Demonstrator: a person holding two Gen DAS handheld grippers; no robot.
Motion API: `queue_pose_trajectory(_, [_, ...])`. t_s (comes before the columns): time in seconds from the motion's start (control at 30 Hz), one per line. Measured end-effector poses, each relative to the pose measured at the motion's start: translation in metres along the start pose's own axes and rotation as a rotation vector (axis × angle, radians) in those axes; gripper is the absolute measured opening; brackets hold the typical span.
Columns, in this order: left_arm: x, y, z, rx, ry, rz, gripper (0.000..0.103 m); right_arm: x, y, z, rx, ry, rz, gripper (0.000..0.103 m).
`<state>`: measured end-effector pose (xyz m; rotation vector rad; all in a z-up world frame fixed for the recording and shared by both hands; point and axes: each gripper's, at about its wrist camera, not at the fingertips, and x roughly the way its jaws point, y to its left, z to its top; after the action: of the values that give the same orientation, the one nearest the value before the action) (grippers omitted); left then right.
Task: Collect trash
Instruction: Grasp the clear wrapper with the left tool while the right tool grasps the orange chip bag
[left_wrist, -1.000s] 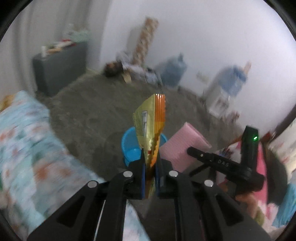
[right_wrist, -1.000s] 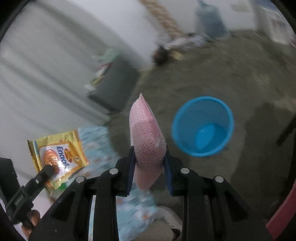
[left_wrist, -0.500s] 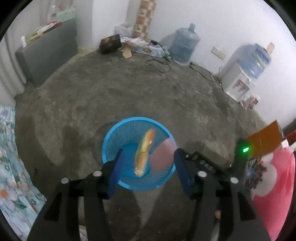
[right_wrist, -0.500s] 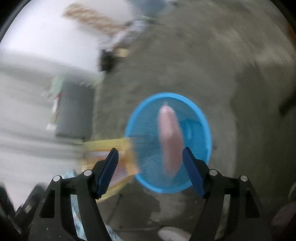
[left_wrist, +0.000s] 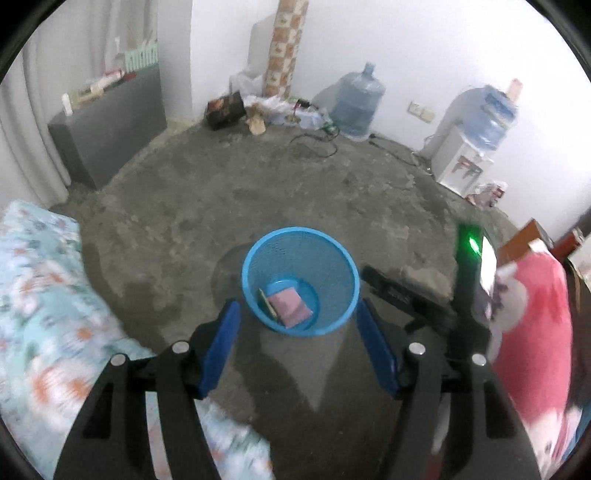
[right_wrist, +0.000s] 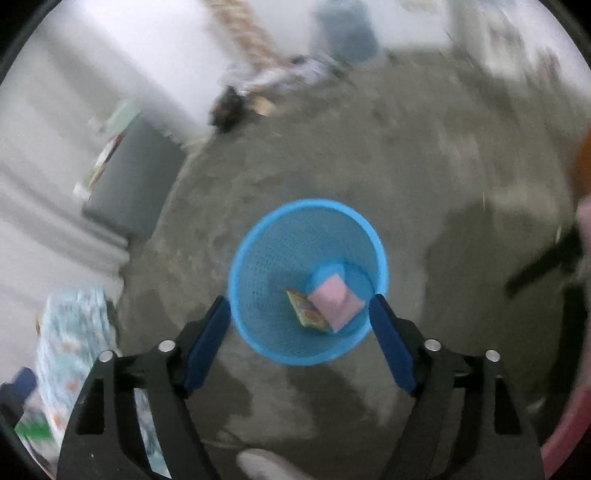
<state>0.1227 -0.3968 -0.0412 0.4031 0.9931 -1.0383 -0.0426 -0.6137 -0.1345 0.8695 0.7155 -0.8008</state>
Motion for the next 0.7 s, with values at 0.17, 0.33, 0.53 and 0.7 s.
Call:
queue_pose_trajectory(0.17, [-0.095, 0.029, -0.037, -0.003, -0.062, -0.015, 0.065, -0.068, 0.084, -0.009, -0.227, -0.109, 0.018, 0.096])
queue_pose_trajectory(0.33, [-0.191, 0.082, -0.094, -0.105, -0.193, -0.006, 0.085, -0.125, 0.146, -0.037, -0.439, -0.184, -0.017, 0.096])
queue_pose_trajectory(0.53, [-0.278, 0.140, -0.185, -0.265, -0.356, 0.187, 0.098, -0.167, 0.191, -0.094, -0.643, -0.193, 0.149, 0.096])
queue_pose_trajectory(0.7, [-0.316, 0.180, -0.267, -0.440, -0.434, 0.334, 0.098, -0.175, 0.220, -0.159, -0.720, -0.185, 0.435, 0.096])
